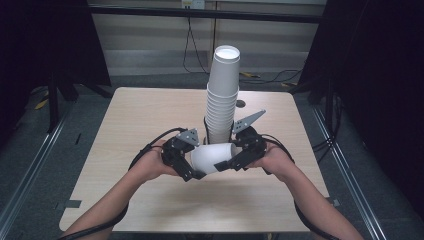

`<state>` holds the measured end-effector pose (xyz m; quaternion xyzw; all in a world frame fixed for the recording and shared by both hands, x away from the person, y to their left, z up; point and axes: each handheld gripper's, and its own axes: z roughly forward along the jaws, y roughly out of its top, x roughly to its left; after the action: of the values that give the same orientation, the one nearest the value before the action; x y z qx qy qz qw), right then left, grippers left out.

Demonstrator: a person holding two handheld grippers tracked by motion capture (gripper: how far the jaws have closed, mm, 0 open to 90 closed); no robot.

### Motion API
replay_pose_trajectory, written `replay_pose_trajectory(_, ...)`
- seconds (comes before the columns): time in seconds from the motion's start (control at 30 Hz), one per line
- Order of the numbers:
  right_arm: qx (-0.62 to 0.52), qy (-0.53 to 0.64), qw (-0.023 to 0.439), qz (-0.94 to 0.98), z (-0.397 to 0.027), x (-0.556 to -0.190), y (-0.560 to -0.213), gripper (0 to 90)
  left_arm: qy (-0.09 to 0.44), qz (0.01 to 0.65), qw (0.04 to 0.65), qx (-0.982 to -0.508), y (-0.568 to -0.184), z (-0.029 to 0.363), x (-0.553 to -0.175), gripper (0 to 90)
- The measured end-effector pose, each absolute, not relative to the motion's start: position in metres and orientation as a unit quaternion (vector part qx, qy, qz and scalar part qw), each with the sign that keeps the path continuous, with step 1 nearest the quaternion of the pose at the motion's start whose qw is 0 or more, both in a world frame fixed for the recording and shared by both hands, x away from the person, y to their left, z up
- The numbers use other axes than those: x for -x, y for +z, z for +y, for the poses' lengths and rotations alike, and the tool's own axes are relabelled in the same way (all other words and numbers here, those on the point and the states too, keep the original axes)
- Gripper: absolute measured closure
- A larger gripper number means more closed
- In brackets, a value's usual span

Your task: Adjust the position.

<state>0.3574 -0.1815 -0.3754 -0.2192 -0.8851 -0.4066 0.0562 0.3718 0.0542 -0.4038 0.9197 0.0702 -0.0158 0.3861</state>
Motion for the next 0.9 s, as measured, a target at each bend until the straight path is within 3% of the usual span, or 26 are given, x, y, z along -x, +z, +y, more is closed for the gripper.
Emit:
replay_pose_trajectory(0.4,0.215,-0.425,0.068,-0.877,-0.180,-0.357,-0.372,22.4,-0.015,0.071,0.387,-0.919,-0.410,0.051,-0.370,1.1)
replay_pose_trajectory(0.53,0.221,-0.421,0.067,-0.877,-0.181,-0.358,-0.373,22.2,-0.017,0.067,0.383,-0.921,-0.408,0.052,-0.371,11.4)
replay_pose_trajectory(0.57,0.225,-0.419,0.064,-0.877,-0.182,-0.358,-0.374,21.7,-0.017,0.070,0.381,-0.922,-0.408,0.053,-0.372,17.4)
replay_pose_trajectory(0.63,0.227,-0.416,0.057,-0.879,-0.182,-0.358,-0.375,21.6,-0.031,0.055,0.398,-0.915,-0.404,0.058,-0.373,37.9)
replay_pose_trajectory(0.9,0.221,-0.420,0.062,-0.878,-0.183,-0.358,-0.376,22.1,-0.002,0.072,0.385,-0.920,-0.401,0.059,-0.372,14.6)
